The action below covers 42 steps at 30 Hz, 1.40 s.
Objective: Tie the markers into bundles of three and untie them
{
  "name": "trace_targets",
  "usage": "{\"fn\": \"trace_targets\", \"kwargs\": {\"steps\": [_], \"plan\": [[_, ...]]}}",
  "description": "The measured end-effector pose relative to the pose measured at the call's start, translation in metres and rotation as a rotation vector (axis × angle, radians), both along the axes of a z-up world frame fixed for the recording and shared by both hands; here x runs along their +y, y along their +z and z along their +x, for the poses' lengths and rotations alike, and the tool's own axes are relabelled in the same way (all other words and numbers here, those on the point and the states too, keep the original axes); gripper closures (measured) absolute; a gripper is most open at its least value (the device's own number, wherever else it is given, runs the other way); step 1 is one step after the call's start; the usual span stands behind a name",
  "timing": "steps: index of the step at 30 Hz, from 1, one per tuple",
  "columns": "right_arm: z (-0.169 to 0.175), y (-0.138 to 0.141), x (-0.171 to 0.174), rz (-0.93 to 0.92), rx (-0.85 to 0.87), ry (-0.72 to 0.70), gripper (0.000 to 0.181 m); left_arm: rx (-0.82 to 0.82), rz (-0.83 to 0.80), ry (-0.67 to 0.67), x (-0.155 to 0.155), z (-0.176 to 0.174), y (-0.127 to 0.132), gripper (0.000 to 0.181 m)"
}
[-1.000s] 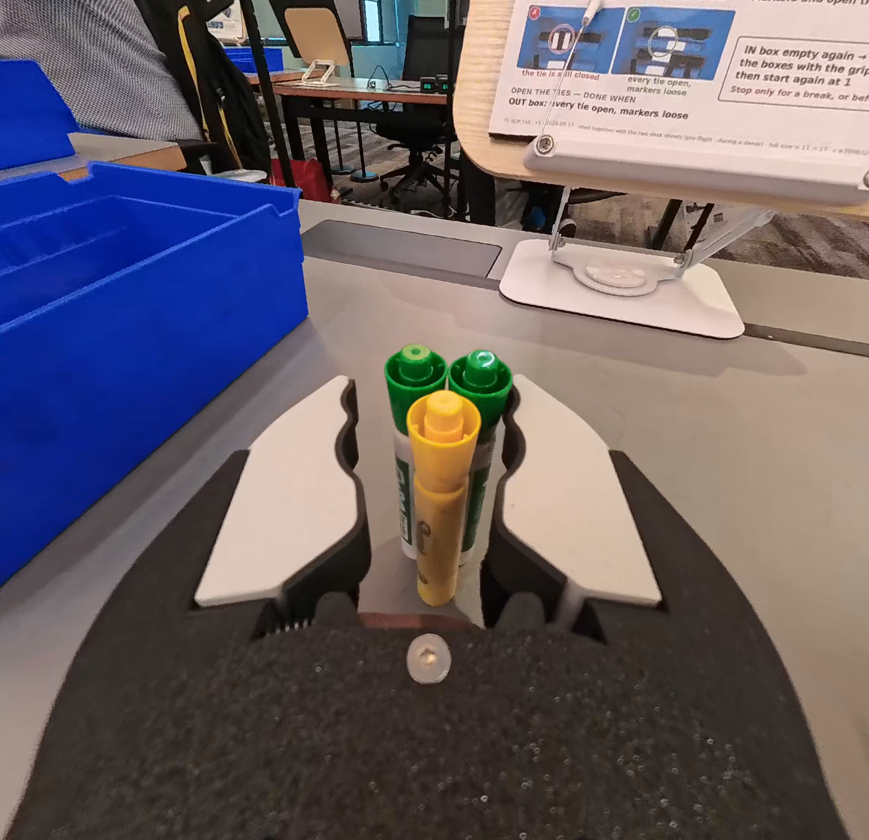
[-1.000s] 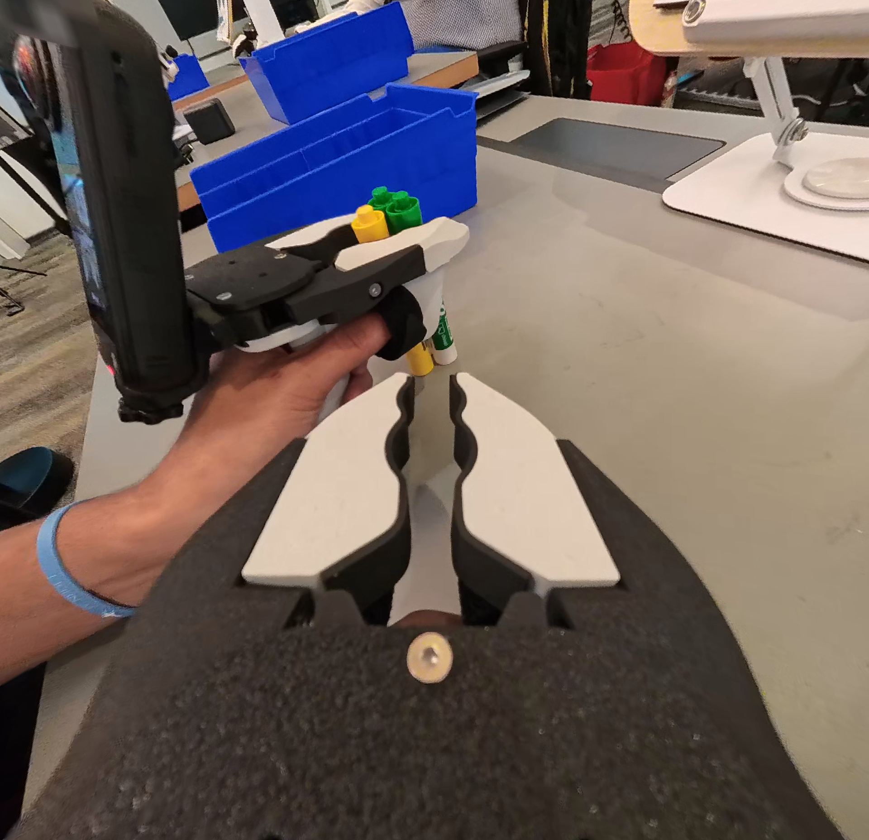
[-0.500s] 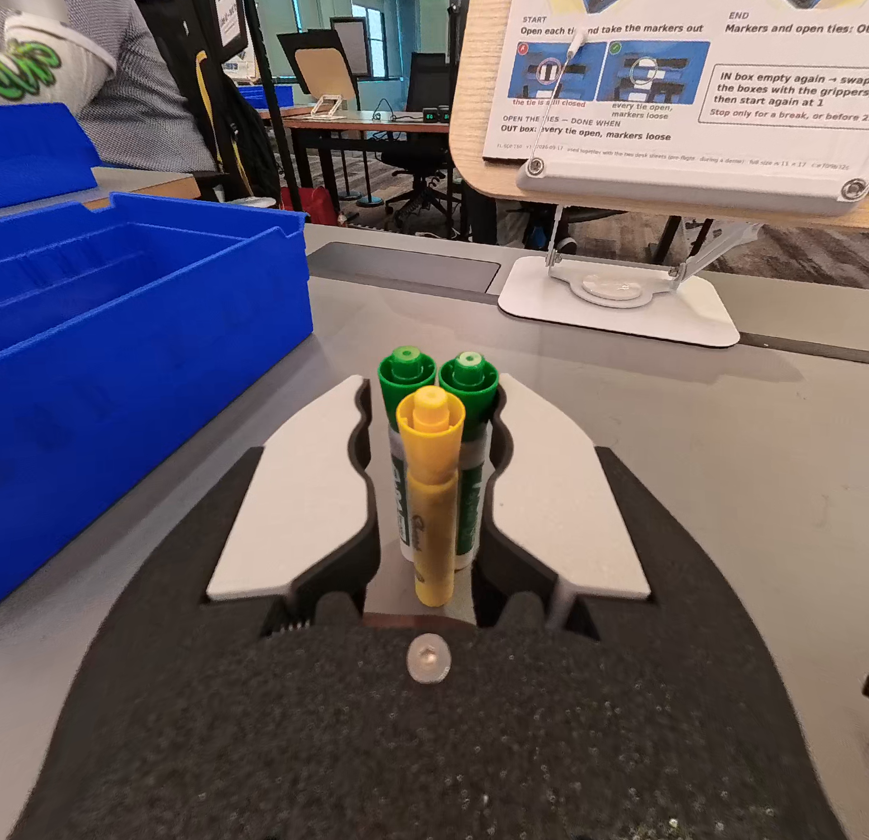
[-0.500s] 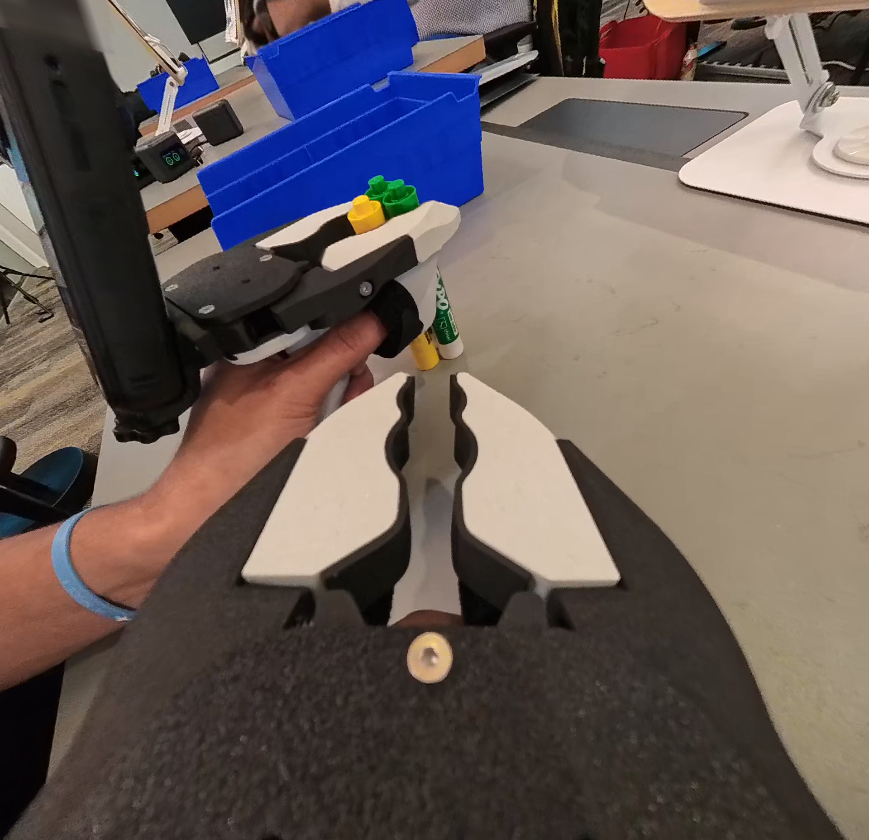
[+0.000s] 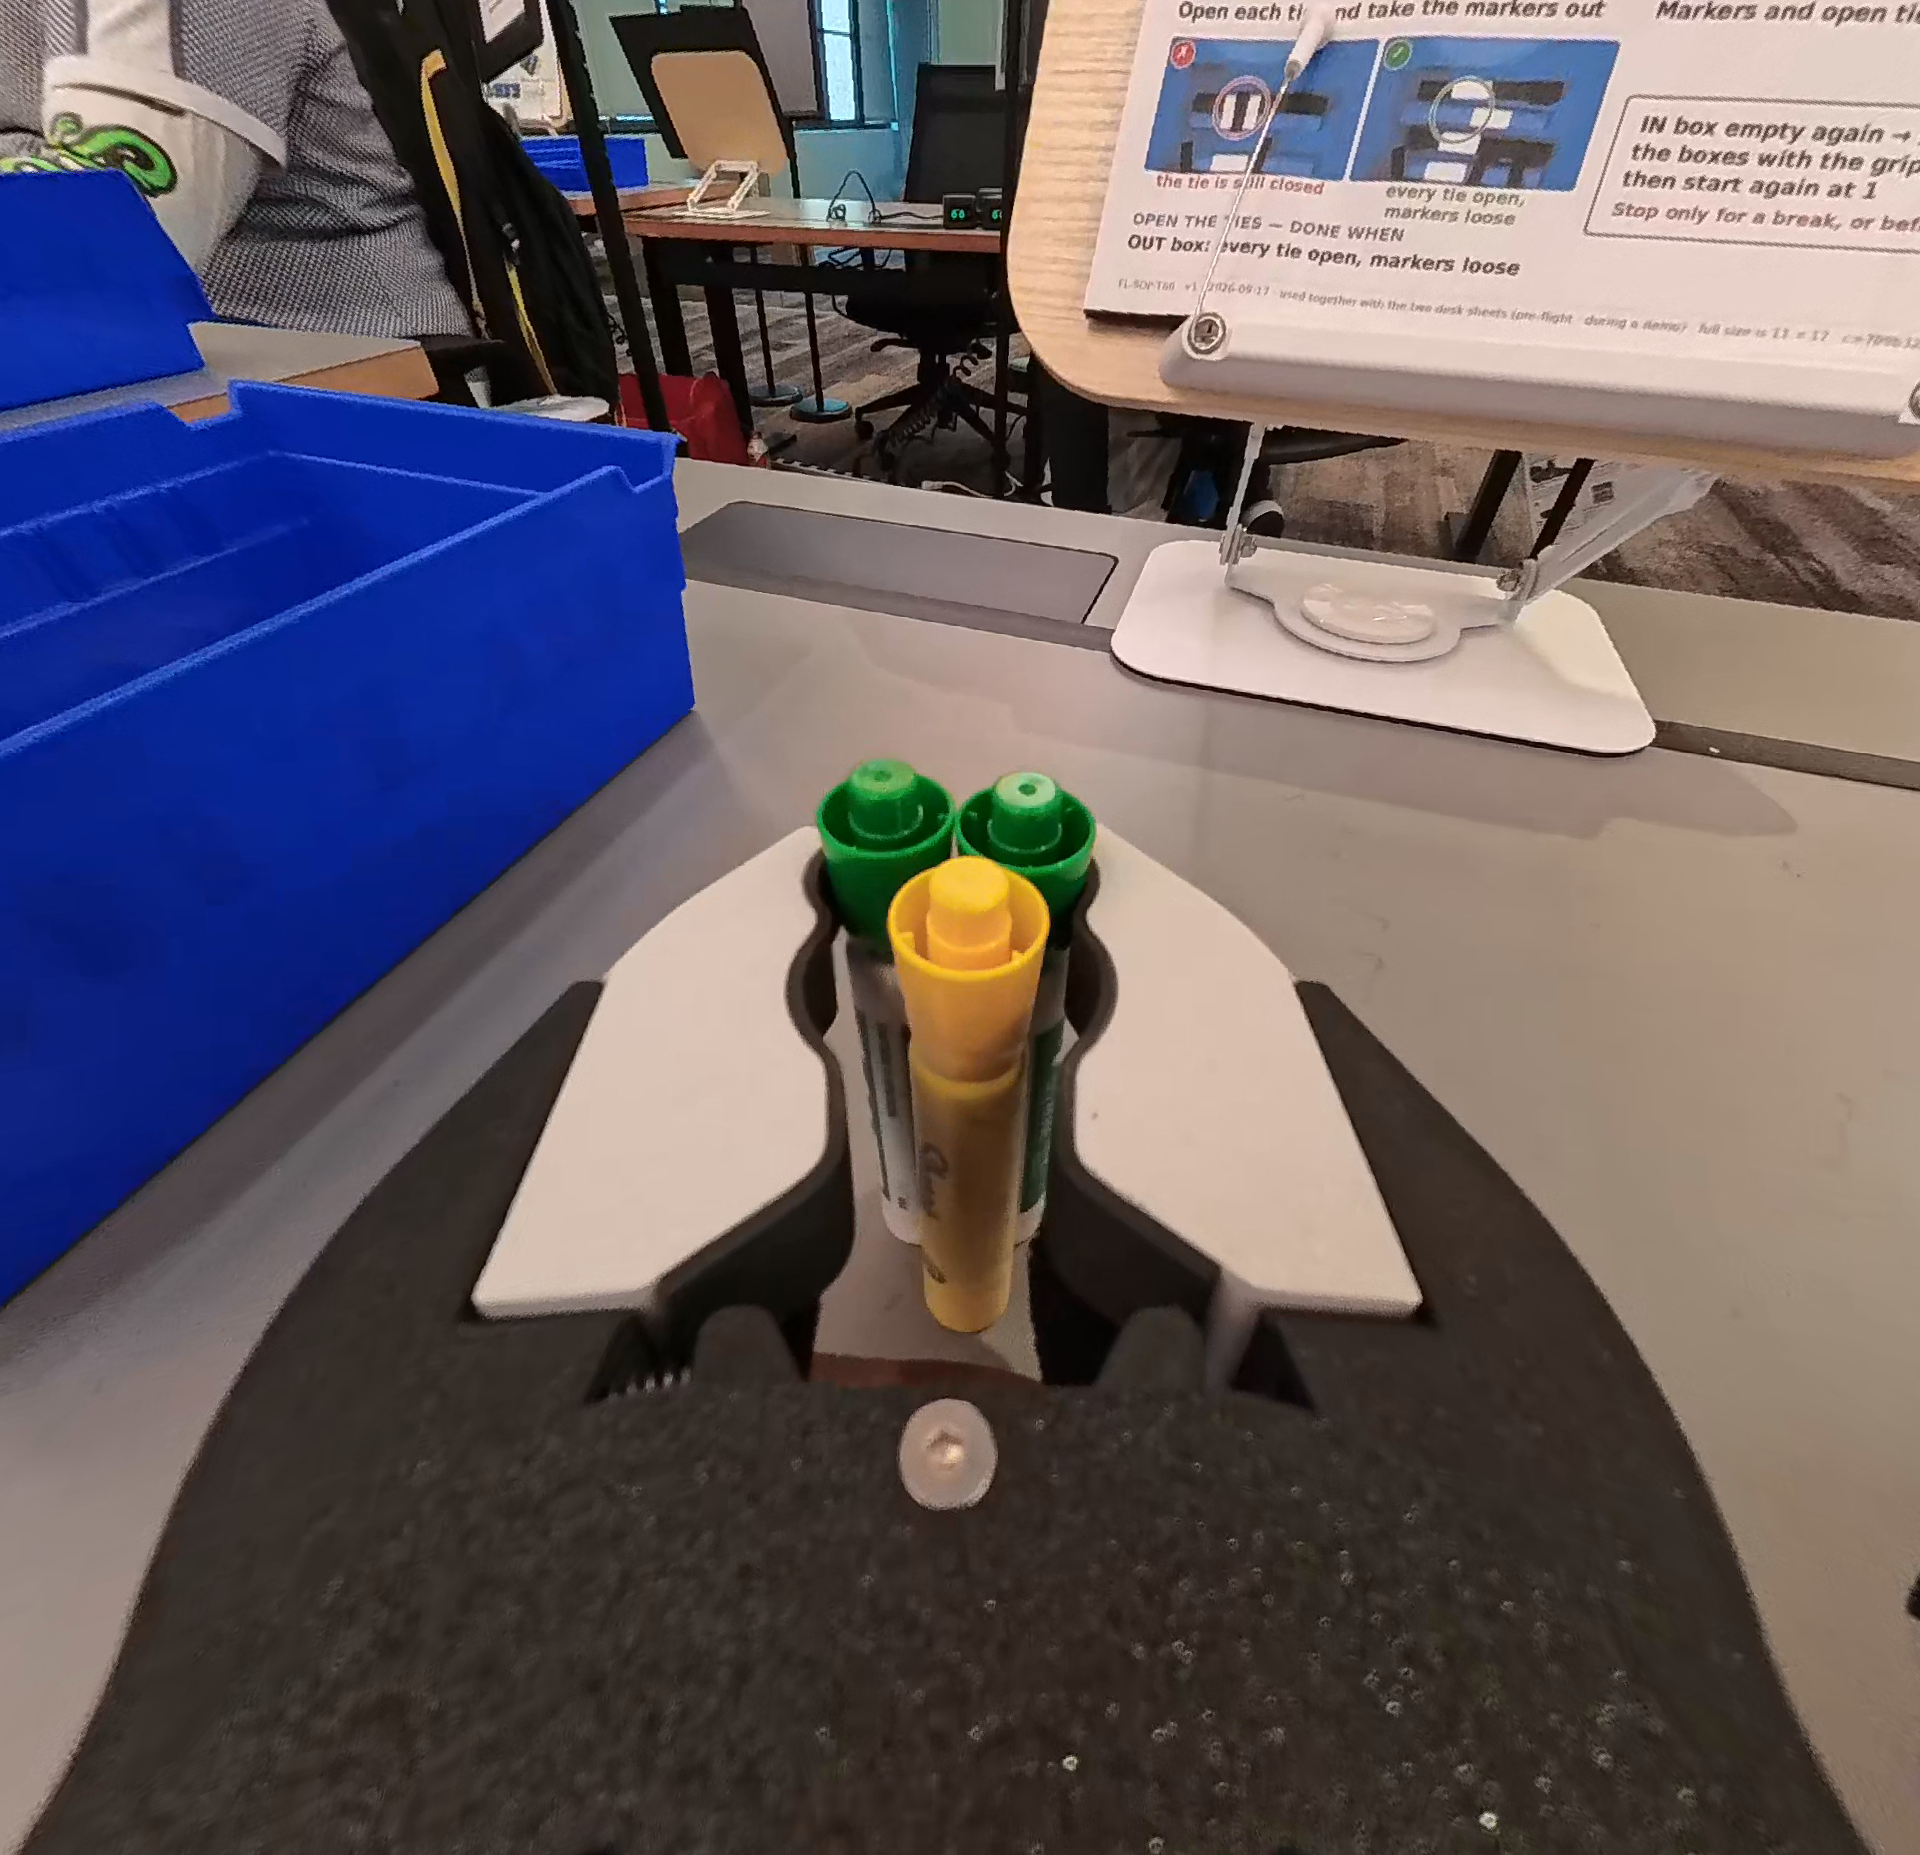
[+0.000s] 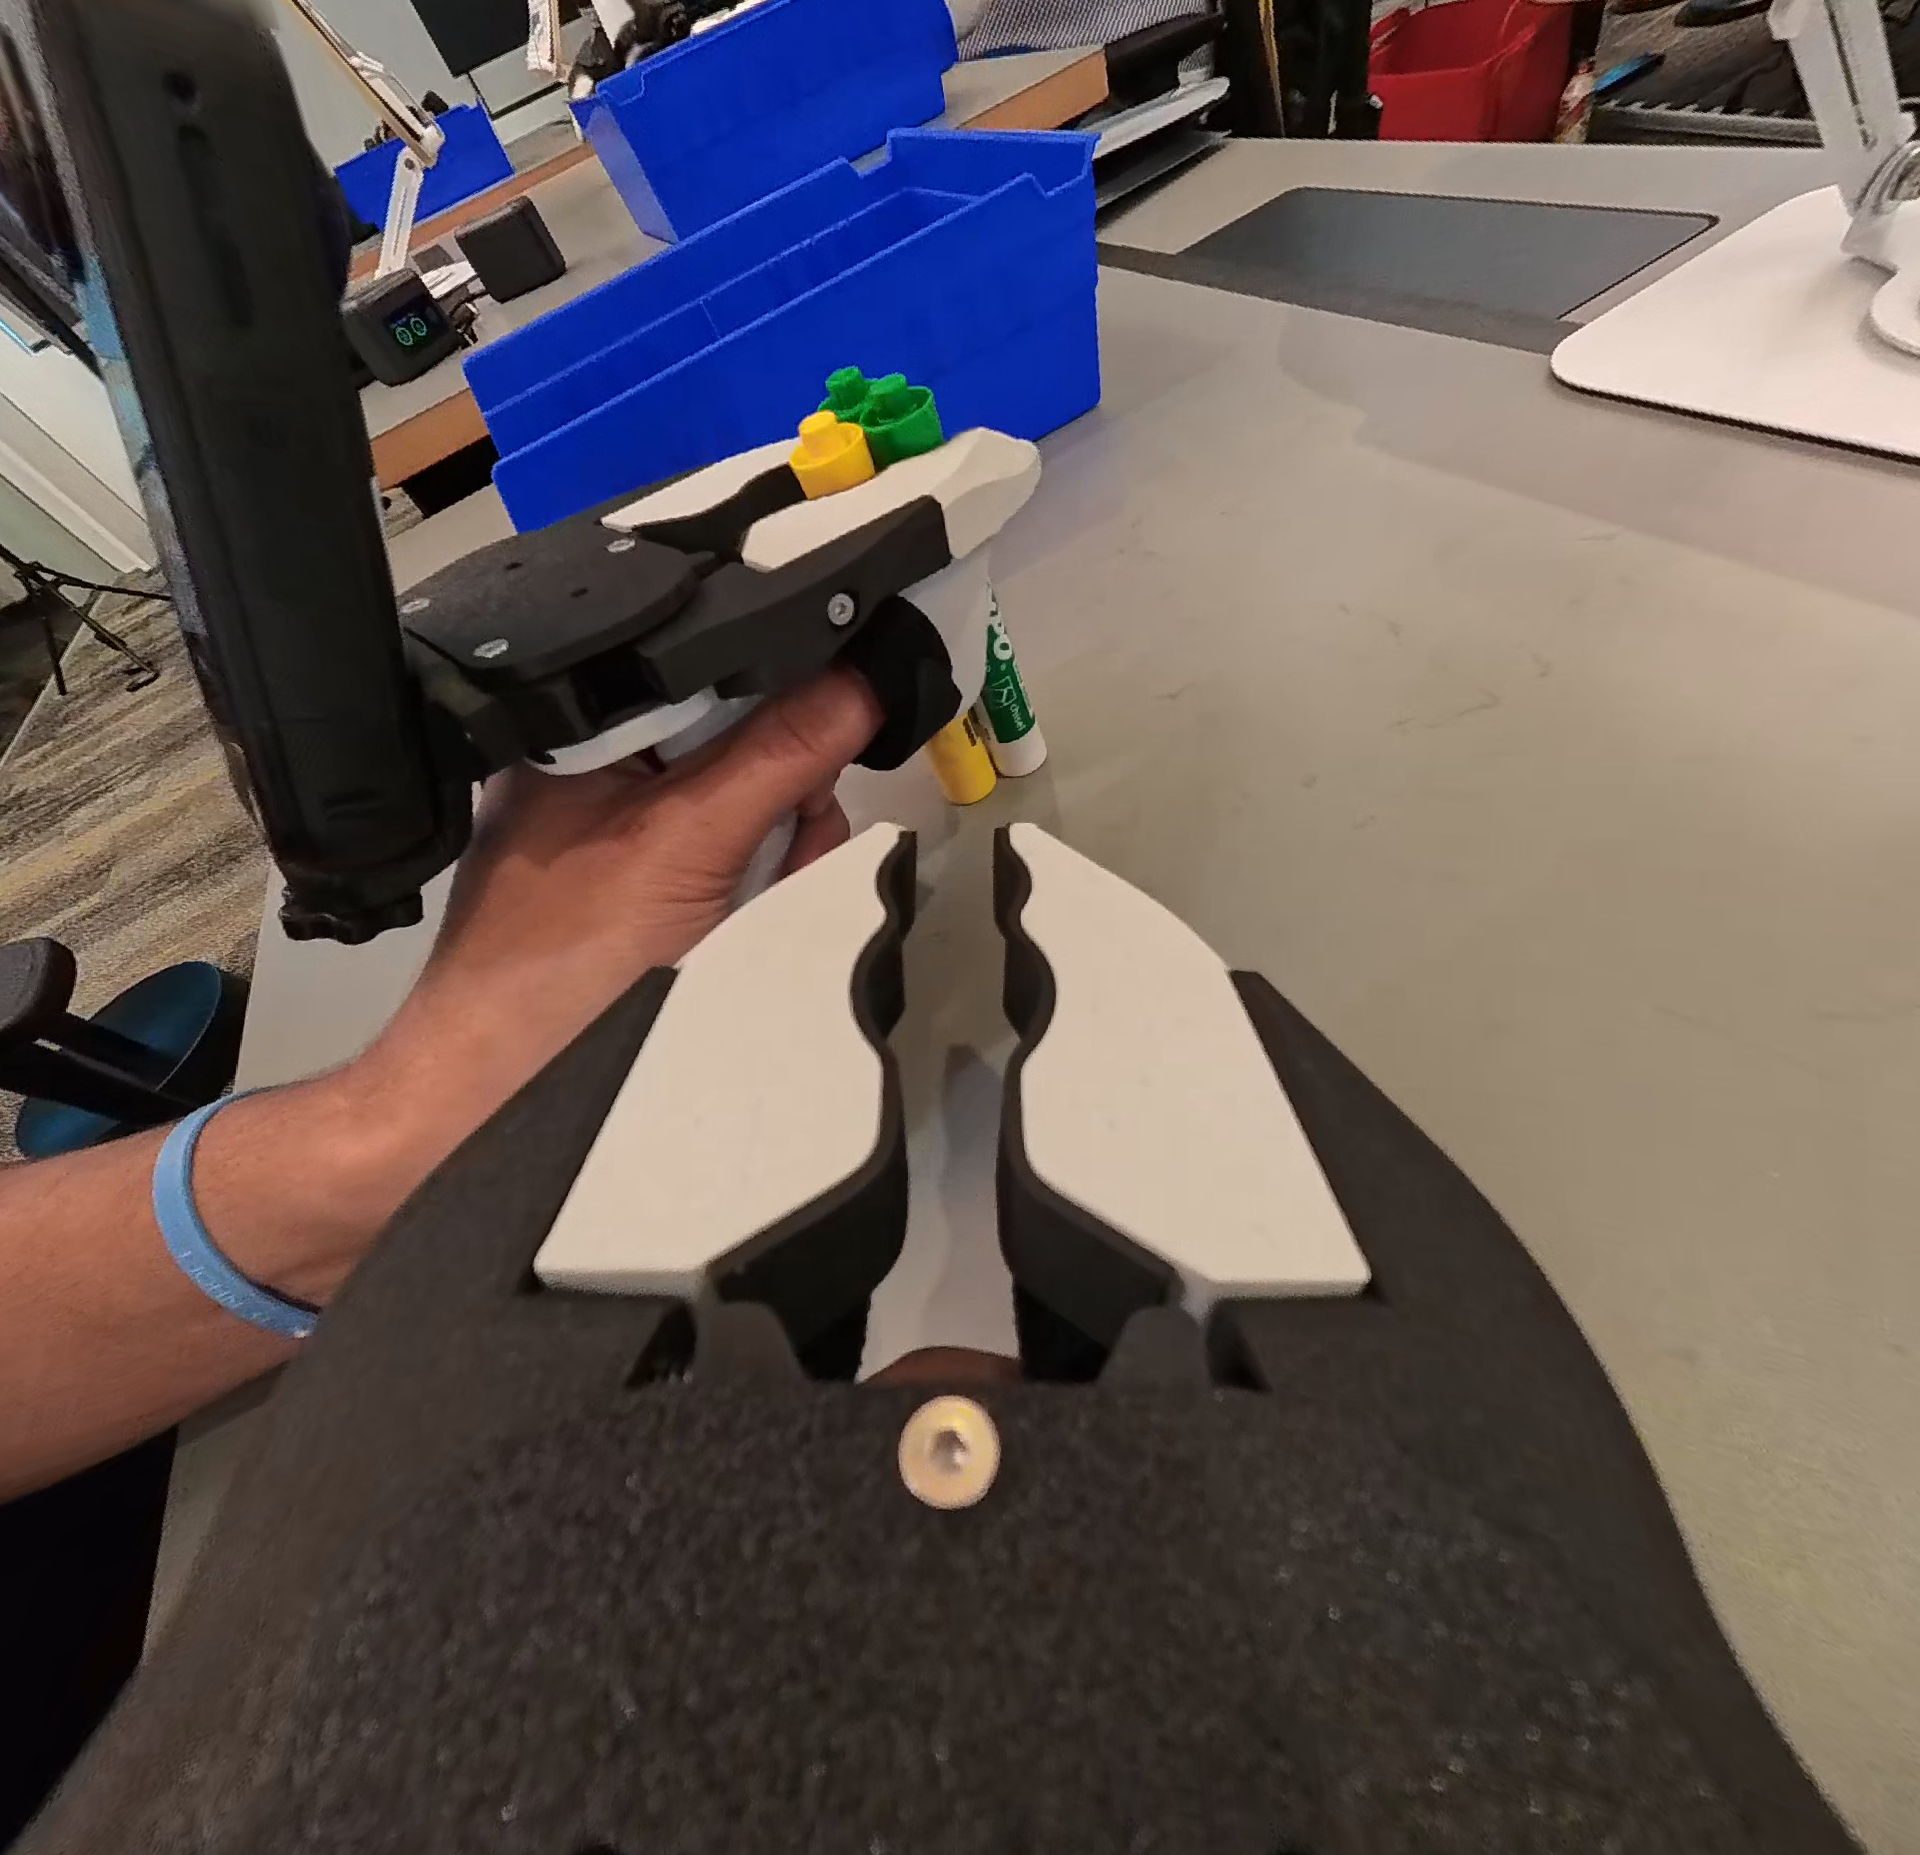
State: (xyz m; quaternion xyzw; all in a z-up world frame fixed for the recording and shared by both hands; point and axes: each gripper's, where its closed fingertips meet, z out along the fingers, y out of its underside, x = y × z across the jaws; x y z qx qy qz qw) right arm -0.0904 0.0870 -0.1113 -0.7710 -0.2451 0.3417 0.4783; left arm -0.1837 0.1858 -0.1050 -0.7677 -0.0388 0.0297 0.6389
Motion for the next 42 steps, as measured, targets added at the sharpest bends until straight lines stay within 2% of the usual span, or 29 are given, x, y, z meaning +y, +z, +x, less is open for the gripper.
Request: {"fn": "trace_targets", "kwargs": {"steps": [12, 21, 42], "plan": [[-0.001, 0.007, -0.003, 0.003, -0.002, 0.015, 0.167, 0.016, -0.097, -0.064, -0.007, 0.005, -0.013, 0.124], [0.003, 0.013, -0.004, 0.008, -0.004, 0.016, 0.167, 0.003, -0.230, -0.101, -0.008, 0.004, -0.032, 0.130], [0.004, 0.014, -0.006, -0.005, 0.003, 0.034, 0.167, 0.014, -0.320, -0.118, -0.006, 0.006, -0.046, 0.140]]}}
